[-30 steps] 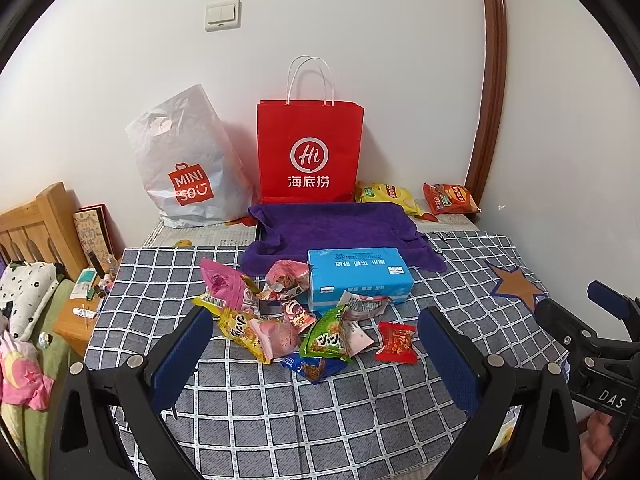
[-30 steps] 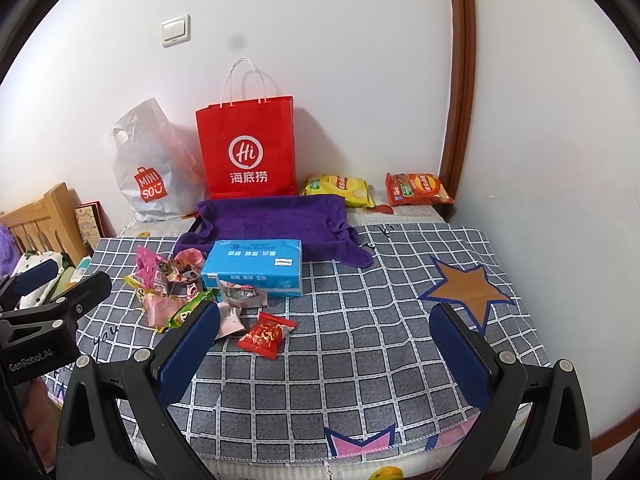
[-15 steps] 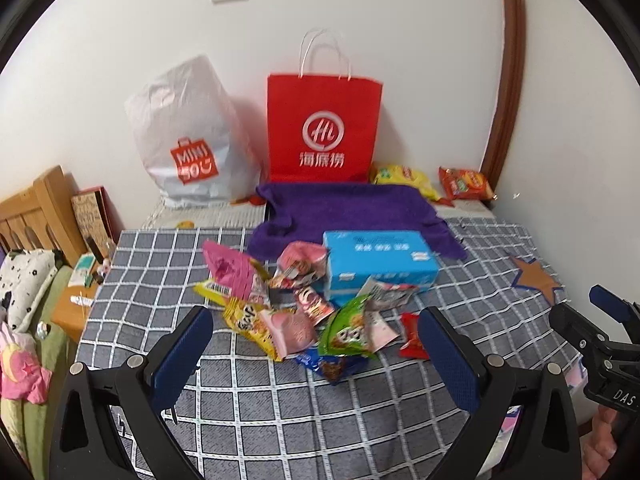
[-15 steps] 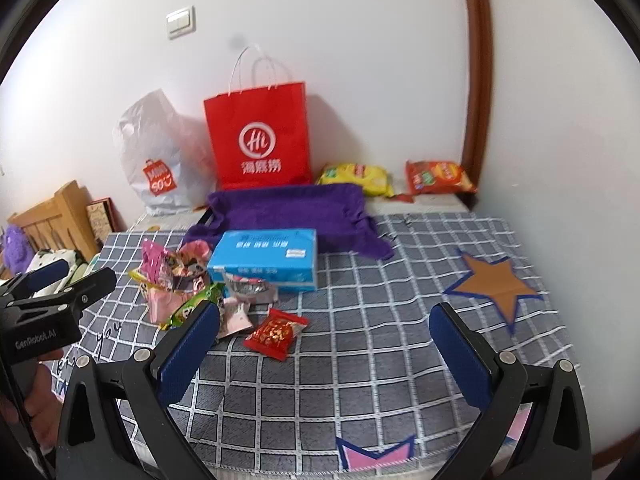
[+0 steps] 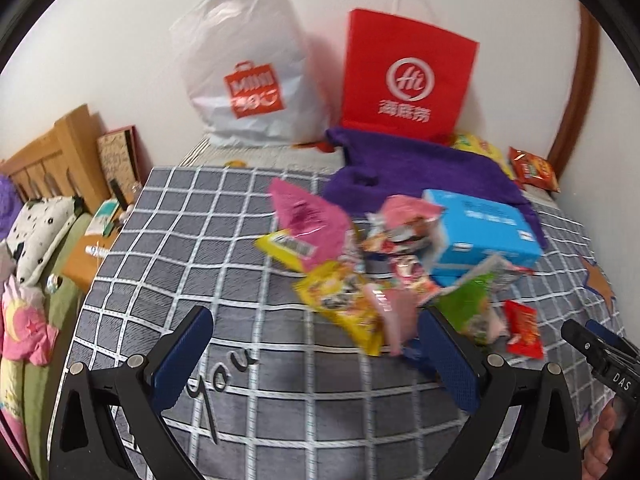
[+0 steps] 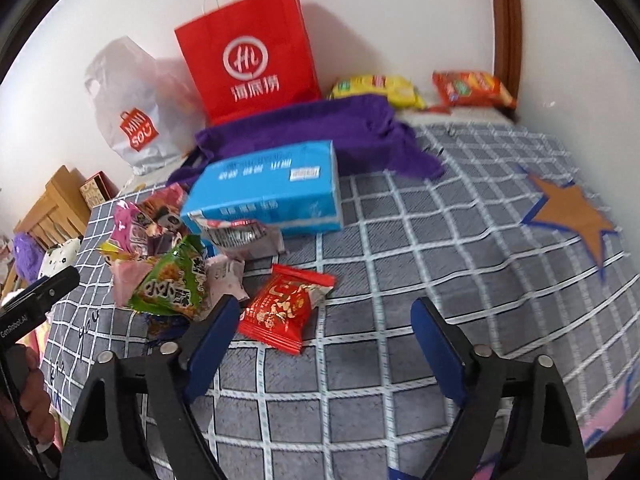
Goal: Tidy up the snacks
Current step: 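Close the right tool on the red packet while the left tool reaches the pink snack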
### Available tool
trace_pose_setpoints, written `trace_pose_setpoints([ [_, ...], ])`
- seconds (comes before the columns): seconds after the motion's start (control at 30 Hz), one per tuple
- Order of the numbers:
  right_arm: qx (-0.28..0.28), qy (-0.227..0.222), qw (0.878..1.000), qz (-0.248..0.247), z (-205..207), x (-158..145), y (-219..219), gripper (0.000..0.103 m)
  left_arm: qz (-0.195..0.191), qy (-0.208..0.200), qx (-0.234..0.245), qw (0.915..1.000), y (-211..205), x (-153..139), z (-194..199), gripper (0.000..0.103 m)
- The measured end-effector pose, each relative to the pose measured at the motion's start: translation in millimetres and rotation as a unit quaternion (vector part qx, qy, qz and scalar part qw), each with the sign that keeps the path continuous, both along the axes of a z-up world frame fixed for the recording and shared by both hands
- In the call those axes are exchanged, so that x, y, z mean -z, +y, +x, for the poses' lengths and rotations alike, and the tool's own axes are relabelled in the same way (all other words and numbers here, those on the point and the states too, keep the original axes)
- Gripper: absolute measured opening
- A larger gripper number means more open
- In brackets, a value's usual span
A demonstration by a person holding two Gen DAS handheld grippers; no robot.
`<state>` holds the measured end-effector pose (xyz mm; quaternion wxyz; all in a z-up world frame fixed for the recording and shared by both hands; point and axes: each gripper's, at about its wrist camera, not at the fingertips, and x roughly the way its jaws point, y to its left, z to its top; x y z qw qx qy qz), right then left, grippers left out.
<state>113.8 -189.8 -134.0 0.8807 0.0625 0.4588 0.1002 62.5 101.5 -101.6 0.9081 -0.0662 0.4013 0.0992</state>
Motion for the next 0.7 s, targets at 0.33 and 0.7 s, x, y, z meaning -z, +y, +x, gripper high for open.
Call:
trace_pose_setpoints([
  [0.33, 0.017, 0.044, 0.999, 0.002, 30, 34, 26, 0.084, -0.018, 0.025, -0.012, 0.9994, 29, 26, 11, 0.102],
  [0.7, -0.014, 0.042, 0.997, -0.061, 30, 47, 34, 0.047, -0.062, 0.017, 0.036, 0.9973, 24, 26, 18, 0.102],
])
